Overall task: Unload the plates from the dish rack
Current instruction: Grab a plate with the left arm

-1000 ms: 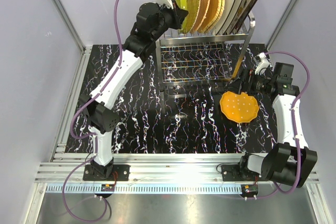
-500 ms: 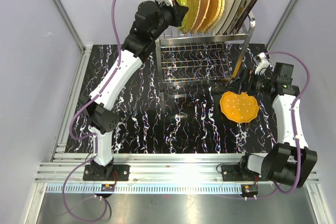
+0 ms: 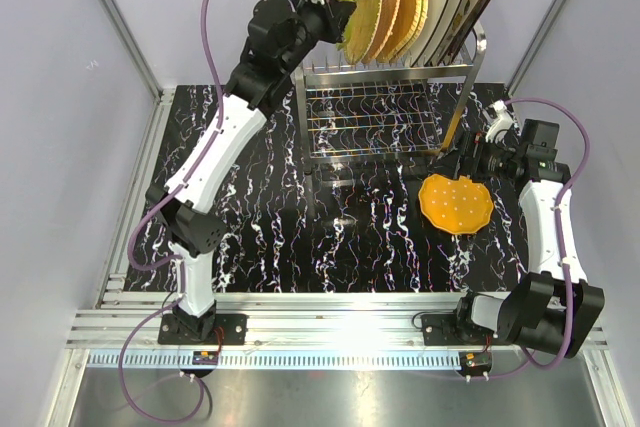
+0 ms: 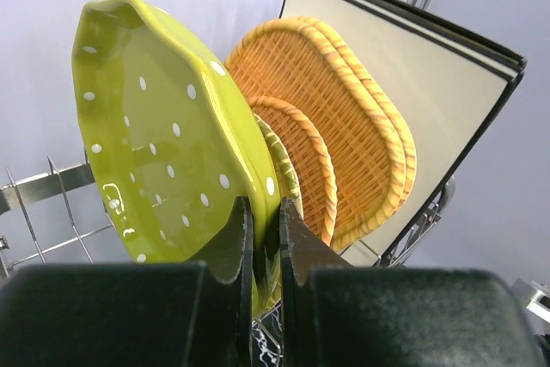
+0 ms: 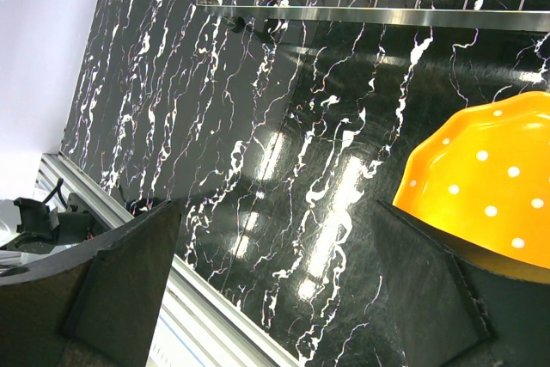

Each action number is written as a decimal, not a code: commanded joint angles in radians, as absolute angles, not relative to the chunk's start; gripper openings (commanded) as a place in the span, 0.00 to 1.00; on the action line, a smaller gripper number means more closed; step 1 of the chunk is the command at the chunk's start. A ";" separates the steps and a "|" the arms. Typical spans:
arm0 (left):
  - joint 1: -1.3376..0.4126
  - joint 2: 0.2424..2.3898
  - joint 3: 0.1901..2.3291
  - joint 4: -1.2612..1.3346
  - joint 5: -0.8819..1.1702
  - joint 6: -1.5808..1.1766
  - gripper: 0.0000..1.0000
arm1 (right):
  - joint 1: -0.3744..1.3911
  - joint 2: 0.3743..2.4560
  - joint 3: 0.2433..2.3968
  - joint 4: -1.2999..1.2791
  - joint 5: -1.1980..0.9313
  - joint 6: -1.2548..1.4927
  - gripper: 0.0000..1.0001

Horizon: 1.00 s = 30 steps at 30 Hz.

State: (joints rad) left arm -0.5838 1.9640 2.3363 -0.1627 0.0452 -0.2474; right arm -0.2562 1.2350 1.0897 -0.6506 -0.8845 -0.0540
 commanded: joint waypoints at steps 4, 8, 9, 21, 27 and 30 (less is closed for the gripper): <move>-0.595 1.832 2.422 0.094 0.041 -0.207 0.00 | -0.250 1.203 1.086 -0.621 -0.919 -0.046 1.00; -0.603 1.816 2.427 0.087 0.051 -0.199 0.00 | -0.252 1.203 1.091 -0.624 -0.922 -0.046 1.00; -0.603 1.812 2.430 0.083 0.057 -0.192 0.00 | -0.250 1.201 1.089 -0.623 -0.922 -0.046 1.00; -0.675 1.721 2.405 -0.038 0.120 0.052 0.00 | -0.247 1.197 1.117 -0.658 -0.920 -0.066 1.00; -0.732 1.648 2.365 -0.101 0.136 0.225 0.00 | -0.245 1.195 1.164 -0.702 -0.920 -0.100 1.00; -0.770 1.605 2.341 -0.146 0.133 0.314 0.00 | -0.244 1.193 1.201 -0.741 -0.923 -0.113 1.00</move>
State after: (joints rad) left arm -0.7456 1.7199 2.3283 -0.3023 0.1078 0.1352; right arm -0.2550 1.2255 1.1275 -0.7105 -0.8852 -0.0807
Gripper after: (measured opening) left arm 0.079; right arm 0.994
